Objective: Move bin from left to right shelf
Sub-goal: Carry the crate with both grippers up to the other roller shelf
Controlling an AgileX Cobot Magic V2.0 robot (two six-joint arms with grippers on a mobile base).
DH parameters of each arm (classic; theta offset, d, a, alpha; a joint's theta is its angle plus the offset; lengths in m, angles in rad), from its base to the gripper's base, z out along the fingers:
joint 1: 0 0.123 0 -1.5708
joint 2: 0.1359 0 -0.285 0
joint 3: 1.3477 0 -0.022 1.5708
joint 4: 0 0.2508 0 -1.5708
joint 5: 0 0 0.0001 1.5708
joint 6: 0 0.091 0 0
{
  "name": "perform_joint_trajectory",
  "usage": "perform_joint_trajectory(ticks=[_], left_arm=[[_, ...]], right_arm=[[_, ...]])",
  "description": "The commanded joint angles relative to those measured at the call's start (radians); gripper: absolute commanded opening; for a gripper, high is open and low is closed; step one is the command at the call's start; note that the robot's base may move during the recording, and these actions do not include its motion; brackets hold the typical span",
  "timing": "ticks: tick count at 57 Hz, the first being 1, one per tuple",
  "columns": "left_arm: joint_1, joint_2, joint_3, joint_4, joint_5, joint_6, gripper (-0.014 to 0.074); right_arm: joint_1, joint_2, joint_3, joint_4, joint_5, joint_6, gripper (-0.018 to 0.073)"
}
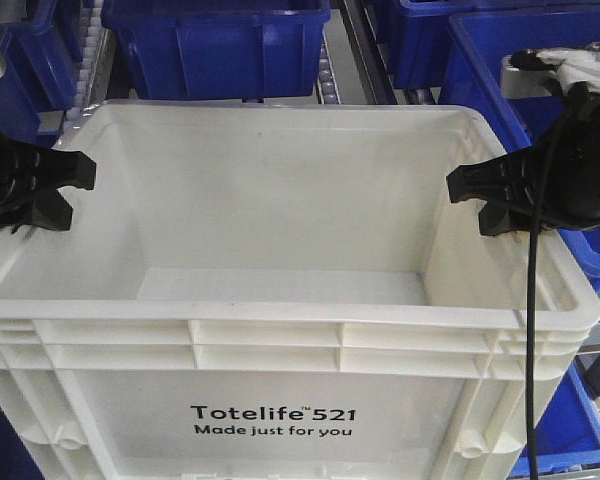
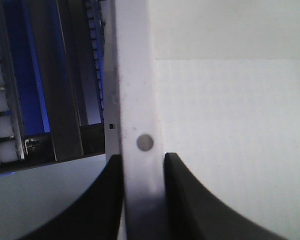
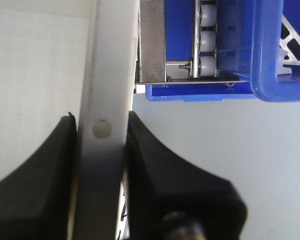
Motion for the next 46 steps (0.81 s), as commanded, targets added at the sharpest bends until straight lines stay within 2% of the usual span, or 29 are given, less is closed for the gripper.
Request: perform_joint_trajectory(ticks=[1,46], left_arm=[[0.004,-0.039,-0.038,0.045,-0.071,0.013,-0.0006],[0.004,-0.039,-0.038,0.045,-0.071,0.013,-0.0006]], right_arm=[[-0.005,-0.045,-0.043,-0.041,-0.058,-0.024,0.0000],[-0.005,-0.045,-0.043,-0.041,-0.058,-0.024,0.0000]])
